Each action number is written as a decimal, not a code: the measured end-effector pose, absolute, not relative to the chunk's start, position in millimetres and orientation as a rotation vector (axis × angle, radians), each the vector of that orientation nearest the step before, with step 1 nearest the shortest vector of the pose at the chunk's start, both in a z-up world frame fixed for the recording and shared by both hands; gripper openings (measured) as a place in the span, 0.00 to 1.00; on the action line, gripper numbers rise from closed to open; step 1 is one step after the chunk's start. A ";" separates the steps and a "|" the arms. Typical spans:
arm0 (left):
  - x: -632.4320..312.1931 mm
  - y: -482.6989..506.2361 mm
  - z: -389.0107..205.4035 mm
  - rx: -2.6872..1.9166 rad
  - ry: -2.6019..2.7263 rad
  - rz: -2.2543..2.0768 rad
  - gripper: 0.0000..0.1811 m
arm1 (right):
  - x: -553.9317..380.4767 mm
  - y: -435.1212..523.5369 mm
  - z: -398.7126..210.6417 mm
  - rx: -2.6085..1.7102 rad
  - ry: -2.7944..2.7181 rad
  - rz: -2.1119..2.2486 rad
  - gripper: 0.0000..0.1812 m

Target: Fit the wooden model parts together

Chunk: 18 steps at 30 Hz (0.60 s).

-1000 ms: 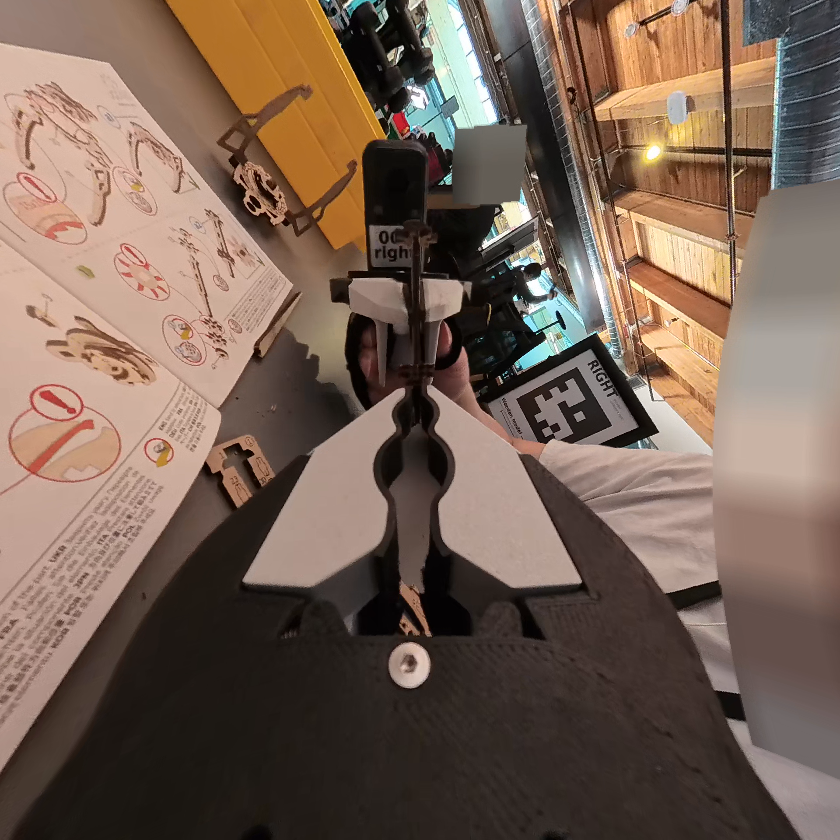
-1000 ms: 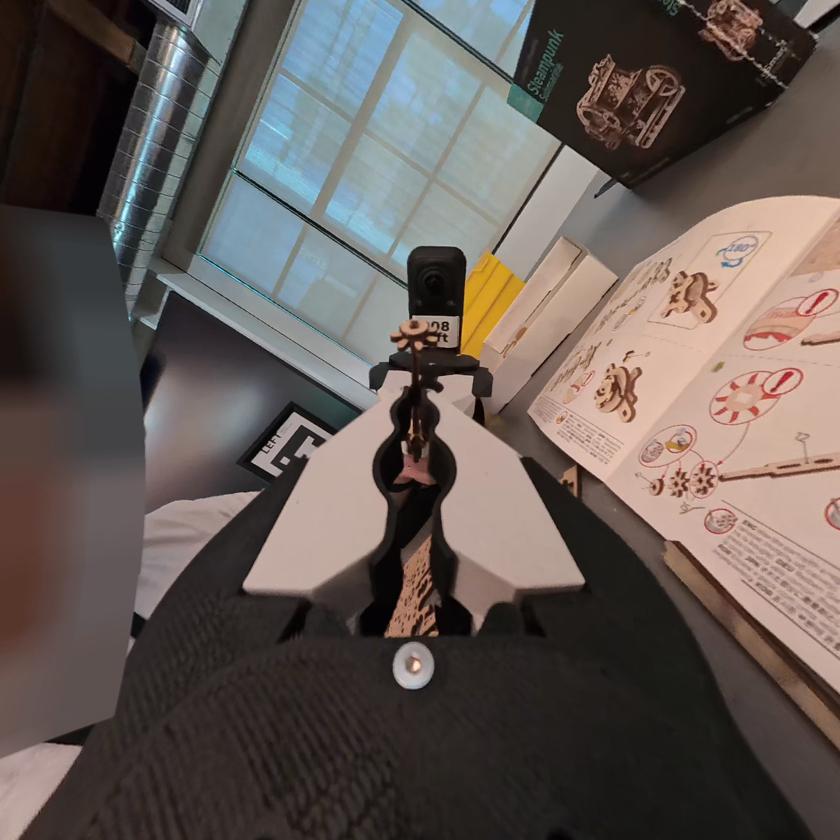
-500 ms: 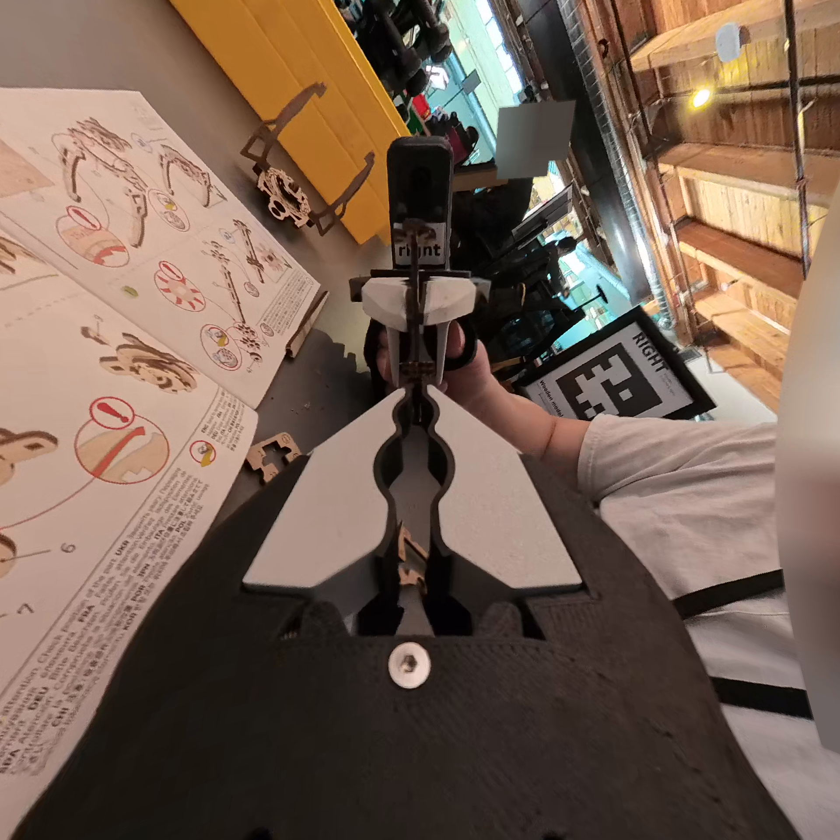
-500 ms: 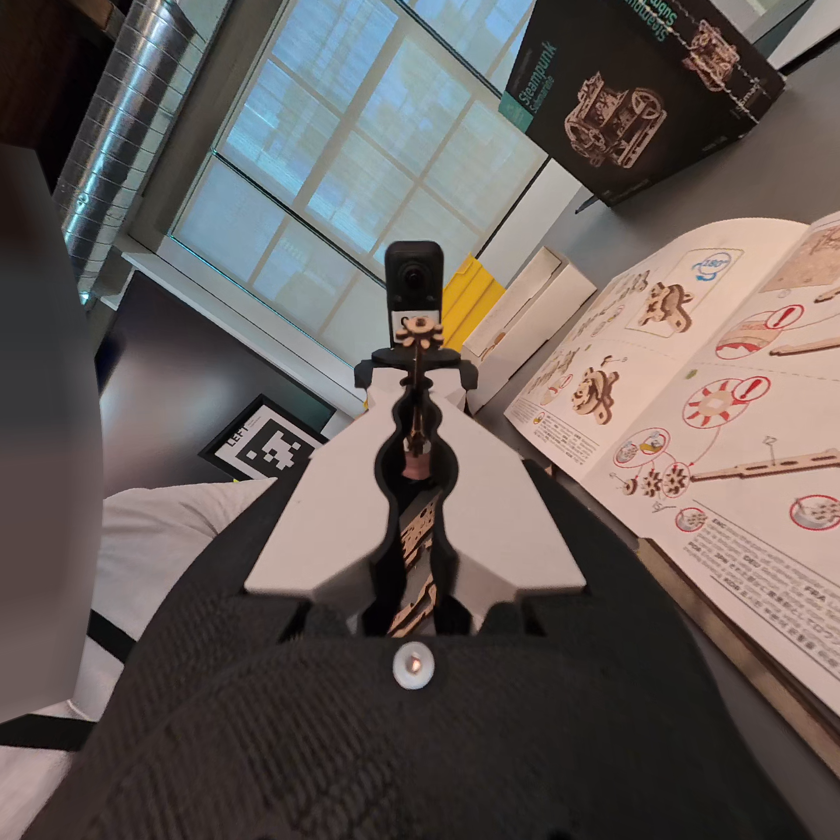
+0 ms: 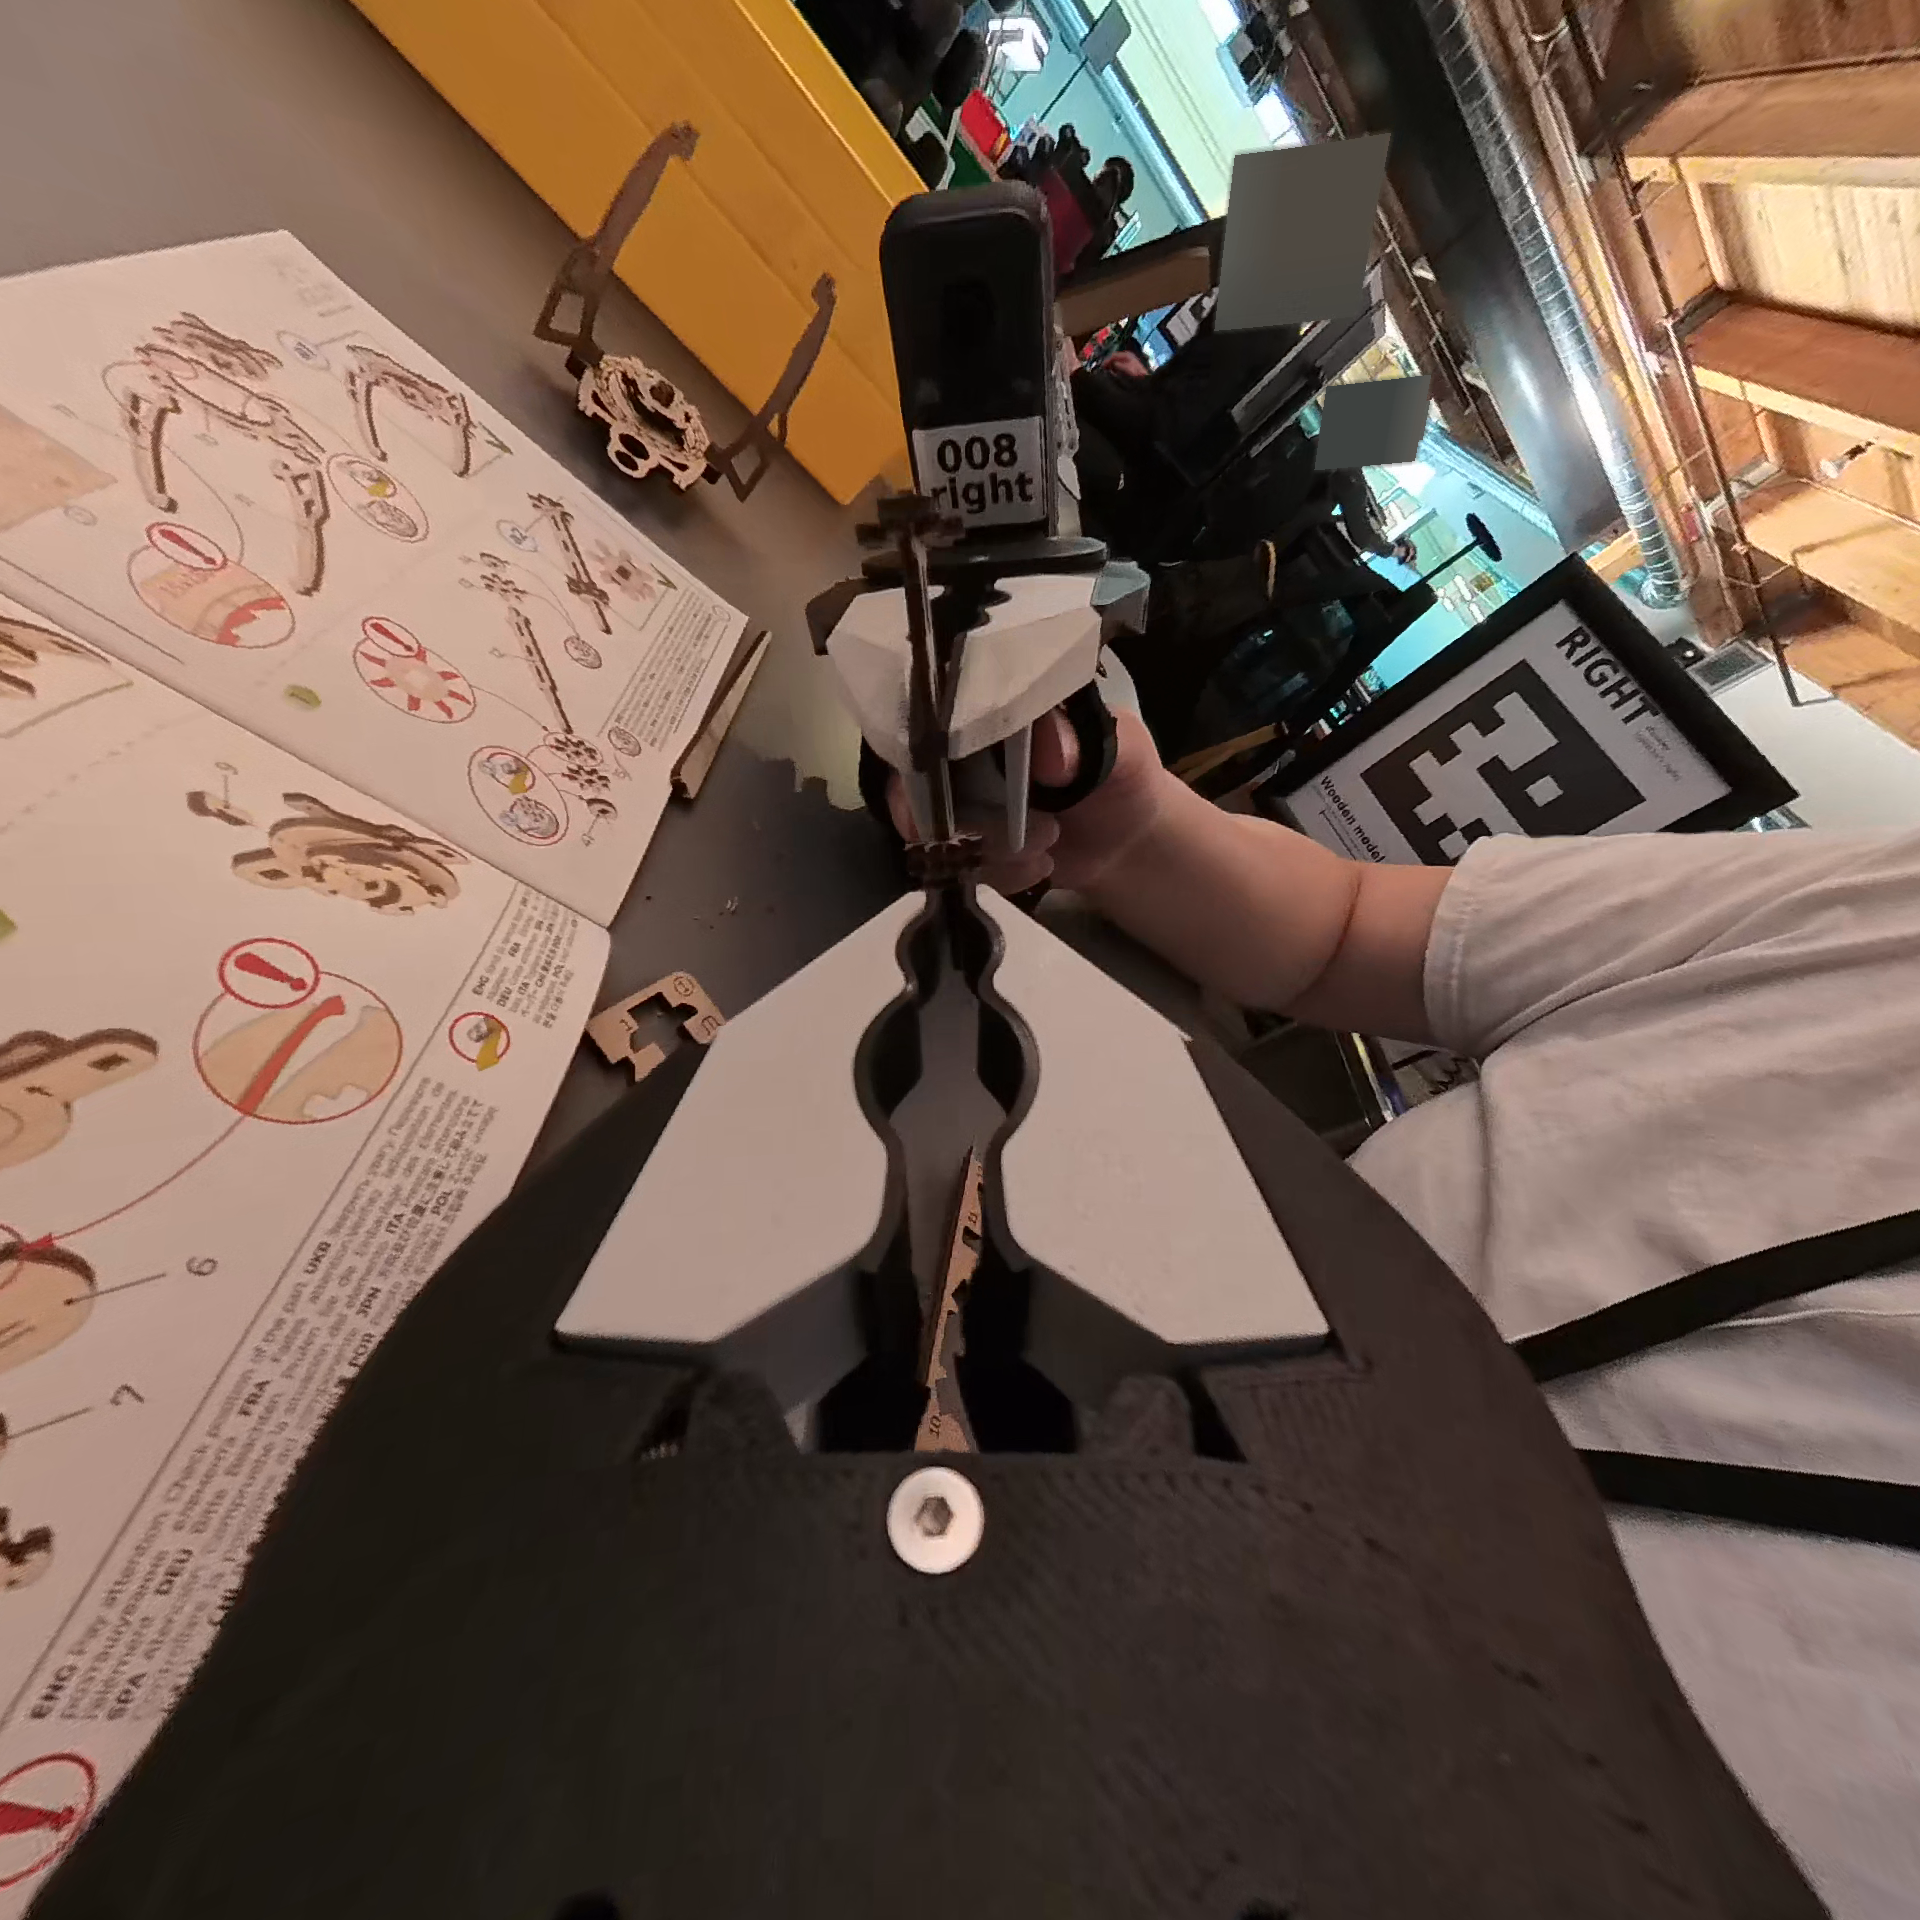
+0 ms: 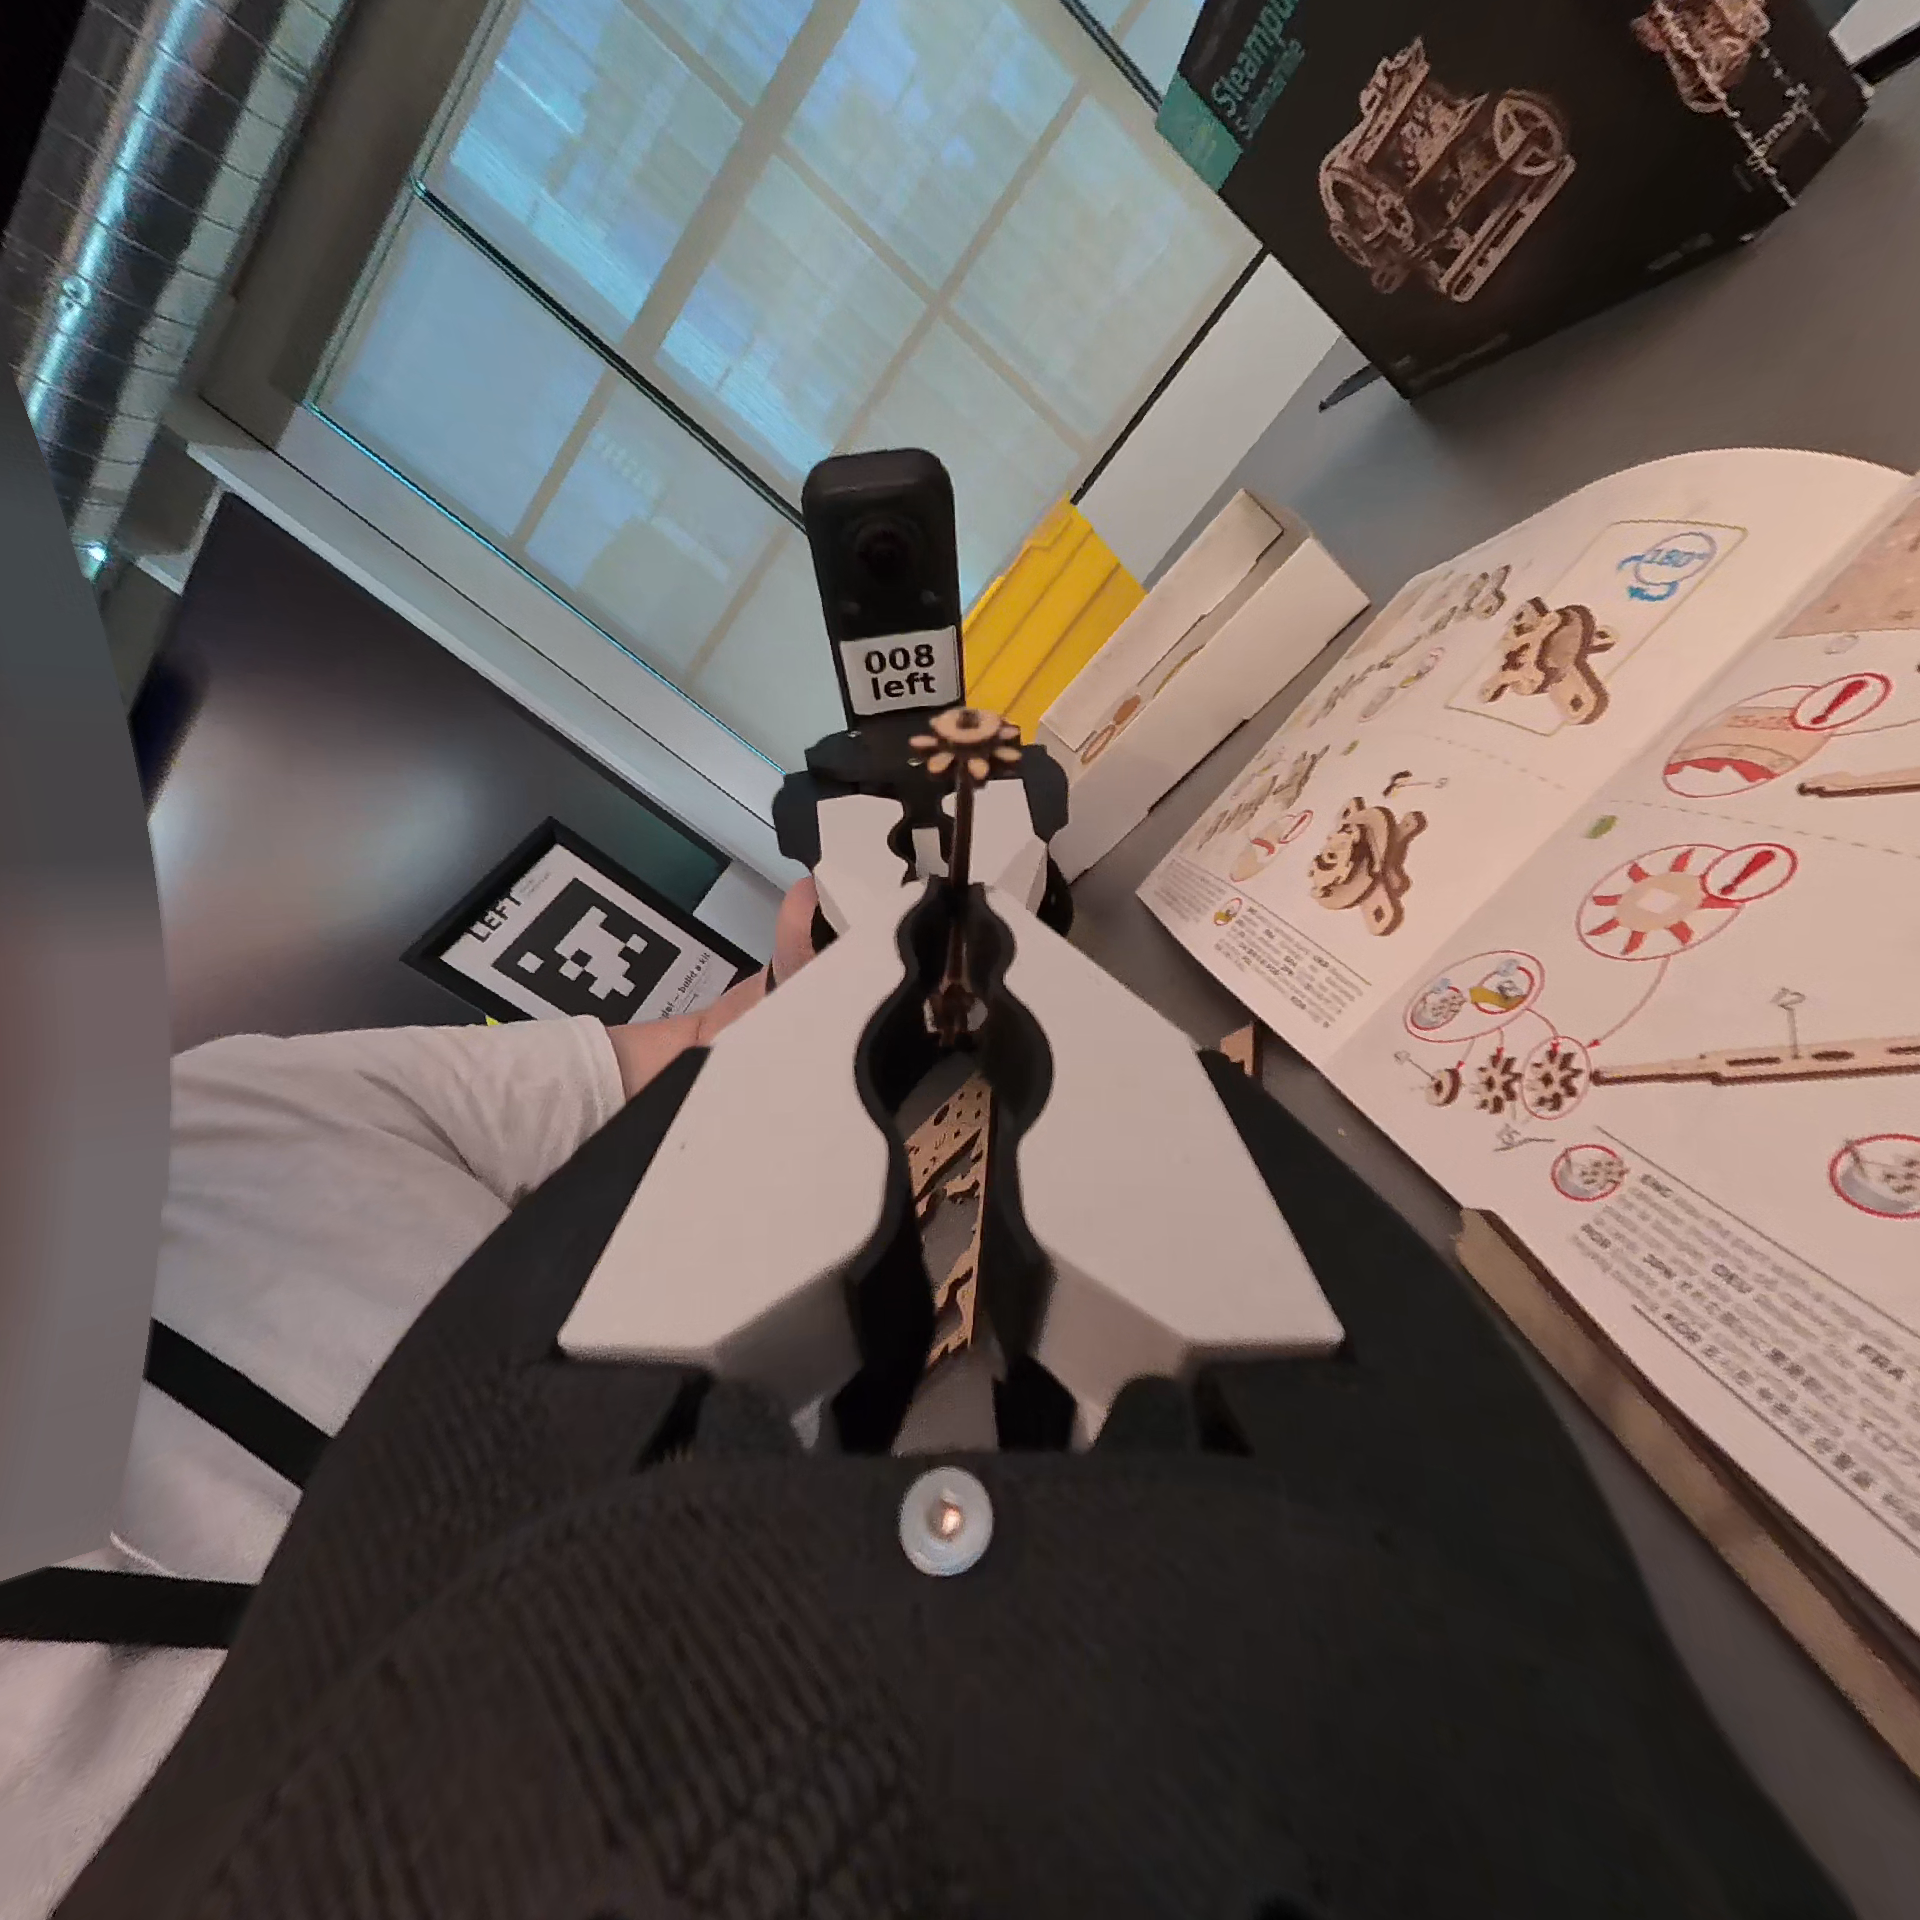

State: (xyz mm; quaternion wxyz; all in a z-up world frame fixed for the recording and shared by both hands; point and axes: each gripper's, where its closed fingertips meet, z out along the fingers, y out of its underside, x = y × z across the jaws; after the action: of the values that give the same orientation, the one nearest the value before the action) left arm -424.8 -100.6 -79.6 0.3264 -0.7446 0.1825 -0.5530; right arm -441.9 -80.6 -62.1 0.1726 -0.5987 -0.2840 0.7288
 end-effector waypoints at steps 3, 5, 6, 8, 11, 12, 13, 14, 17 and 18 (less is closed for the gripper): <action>-425.7 -101.0 -84.0 -1.966 0.498 -1.427 0.00 | -443.2 -82.2 -65.1 -1.705 -0.843 2.018 0.00; -425.7 -101.5 -86.4 -1.976 0.502 -1.423 0.00 | -444.2 -84.0 -67.7 -1.705 -0.887 1.957 0.01; -425.8 -101.1 -85.4 -1.969 0.494 -1.433 0.00 | -444.1 -83.5 -67.4 -1.701 -0.884 1.956 0.01; -426.7 -100.5 -83.3 -1.959 0.491 -1.448 0.00 | -443.6 -82.1 -64.9 -1.687 -0.864 1.976 0.01; -426.5 -100.4 -76.8 -1.929 0.483 -1.477 0.00 | -442.6 -82.1 -59.2 -1.641 -0.861 1.997 0.01; -426.4 -99.9 -71.8 -1.904 0.465 -1.501 0.00 | -442.5 -85.4 -57.2 -1.618 -0.885 2.004 0.00; -426.7 -100.6 -69.3 -1.893 0.464 -1.513 0.00 | -443.0 -94.1 -57.1 -1.597 -0.951 2.015 0.04; -426.7 -102.4 -70.6 -1.900 0.486 -1.505 0.00 | -444.2 -96.1 -57.8 -1.598 -0.970 2.002 0.05; -425.5 -102.7 -69.3 -1.892 0.493 -1.496 0.00 | -443.4 -93.9 -57.4 -1.594 -0.956 2.000 0.00; -425.3 -102.4 -69.2 -1.891 0.491 -1.495 0.00 | -442.9 -93.4 -56.8 -1.591 -0.949 2.011 0.00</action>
State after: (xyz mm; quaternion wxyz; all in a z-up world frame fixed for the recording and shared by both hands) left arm -425.3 -102.4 -69.2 0.3343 -0.7245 0.1880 -0.5727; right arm -442.9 -93.4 -56.8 0.2024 -0.5697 -0.3401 0.7203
